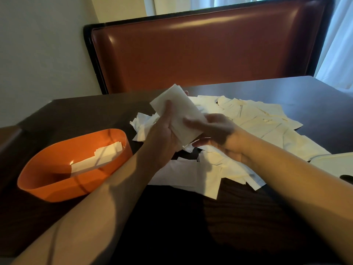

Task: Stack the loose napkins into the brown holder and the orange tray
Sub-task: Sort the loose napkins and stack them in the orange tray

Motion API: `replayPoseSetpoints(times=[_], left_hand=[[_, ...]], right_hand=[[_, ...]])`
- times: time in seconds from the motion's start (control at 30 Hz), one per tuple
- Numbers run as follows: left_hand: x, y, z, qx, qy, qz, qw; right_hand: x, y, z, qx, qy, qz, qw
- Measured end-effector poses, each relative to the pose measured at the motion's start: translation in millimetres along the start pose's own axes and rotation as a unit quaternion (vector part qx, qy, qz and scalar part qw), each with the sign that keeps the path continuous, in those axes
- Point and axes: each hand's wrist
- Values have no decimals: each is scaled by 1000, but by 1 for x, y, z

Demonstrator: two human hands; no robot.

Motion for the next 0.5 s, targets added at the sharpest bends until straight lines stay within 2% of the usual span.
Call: replayPoseSetpoints(times=[0.1,0.17,0.23,0.3,0.37,0.5], left_hand=[[2,-5,1,37,39,-18,998],[2,-9,0,125,74,-34,989],[0,-12,-1,242,69,-52,967],[0,-13,3,347,43,-59,935],[-1,-13,6,407,20,-55,912],[0,-13,6,429,15,-27,903]], right_hand=[[2,-12,-3,-55,-67,-29,996],[1,-27,0,-173,-114,-59,976],[0,-43,-2,-255,-108,-61,959],[-2,-53,-9,-261,-74,-25,962],[1,-57,-15,-288,-58,-5,956],[3,-57,-19,-260,-73,1,963]])
Point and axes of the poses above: each hand's wrist, its own x-axis towards the middle knuckle, its own y-axis out of the palm, z = x × y, and after that the axes turned 10 degrees about z, right-handed
